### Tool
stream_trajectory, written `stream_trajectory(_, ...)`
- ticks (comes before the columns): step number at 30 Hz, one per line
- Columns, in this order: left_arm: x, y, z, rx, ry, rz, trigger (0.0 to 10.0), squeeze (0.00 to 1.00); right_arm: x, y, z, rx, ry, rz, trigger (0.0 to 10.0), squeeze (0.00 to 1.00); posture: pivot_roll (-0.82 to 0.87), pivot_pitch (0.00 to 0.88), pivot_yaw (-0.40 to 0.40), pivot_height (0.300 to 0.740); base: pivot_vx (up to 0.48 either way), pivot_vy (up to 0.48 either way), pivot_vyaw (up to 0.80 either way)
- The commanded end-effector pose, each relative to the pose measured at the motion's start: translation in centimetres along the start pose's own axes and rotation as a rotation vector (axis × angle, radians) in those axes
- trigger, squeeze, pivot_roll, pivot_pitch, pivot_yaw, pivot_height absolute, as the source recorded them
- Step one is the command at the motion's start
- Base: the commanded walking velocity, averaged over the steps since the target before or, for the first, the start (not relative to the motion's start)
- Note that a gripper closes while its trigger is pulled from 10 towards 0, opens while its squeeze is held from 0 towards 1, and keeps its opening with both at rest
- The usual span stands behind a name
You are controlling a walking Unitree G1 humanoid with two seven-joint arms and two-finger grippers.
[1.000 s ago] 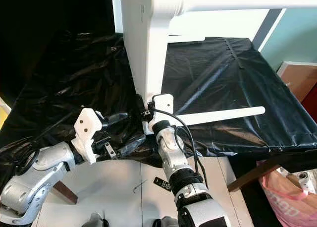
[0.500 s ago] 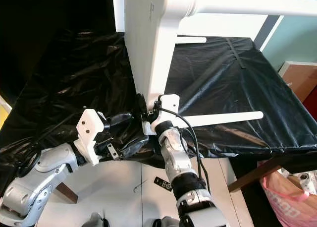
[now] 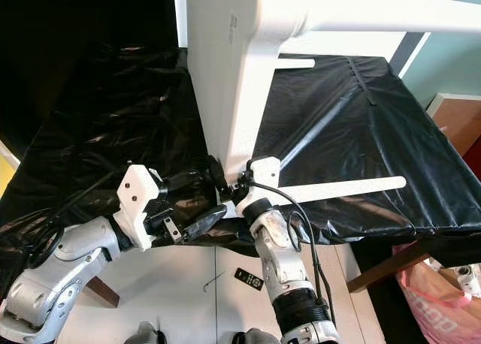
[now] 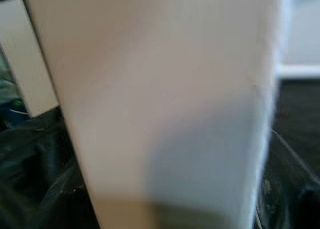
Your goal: Building children table
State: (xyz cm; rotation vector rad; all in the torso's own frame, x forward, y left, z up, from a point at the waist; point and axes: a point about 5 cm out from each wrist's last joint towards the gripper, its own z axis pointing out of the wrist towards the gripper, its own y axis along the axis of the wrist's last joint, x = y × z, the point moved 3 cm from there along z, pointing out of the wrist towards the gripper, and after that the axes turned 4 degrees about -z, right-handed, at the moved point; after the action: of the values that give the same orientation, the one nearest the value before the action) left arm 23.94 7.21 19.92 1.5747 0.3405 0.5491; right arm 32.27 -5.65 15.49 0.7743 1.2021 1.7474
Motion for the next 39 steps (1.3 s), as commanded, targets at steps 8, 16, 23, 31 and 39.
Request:
stream_trajectory(8, -0.1, 0.1, 0.0, 0.003, 0.017, -0.001, 10.0, 0.0, 1.4, 1.1, -0.5, -0.058, -0.07, -0.103, 10.0, 0.0, 0.12, 0.082, -0.096, 0.74, 0.0, 0.0, 0.0)
stream_trajectory(16, -0.1, 0.1, -0.2, 0.007, 0.022, -0.002, 10.0, 0.0, 2.0, 2.1, -2.4, -0.141, -0.076, -0.182, 10.0, 0.0, 0.12, 0.087, -0.084, 0.74, 0.0, 0.0, 0.0)
stream_trajectory(23, 0.0, 0.1, -0.3, 0.016, 0.002, 0.002, 10.0, 0.0, 1.2, 2.3, -4.5, -0.127, -0.087, -0.217, 10.0, 0.0, 0.12, 0.084, -0.066, 0.74, 0.0, 0.0, 0.0)
stream_trajectory(31, 0.1, 0.2, -0.1, 0.013, -0.009, 0.003, 10.0, 0.0, 0.9, 2.0, -4.7, -0.114, -0.11, -0.213, 10.0, 0.0, 0.11, 0.079, -0.053, 0.74, 0.0, 0.0, 0.0)
stream_trajectory(39, 0.1, 0.3, -0.1, 0.015, -0.013, 0.006, 10.0, 0.0, 0.5, 2.0, -3.6, -0.115, -0.136, -0.204, 10.0, 0.0, 0.12, 0.074, -0.056, 0.74, 0.0, 0.0, 0.0)
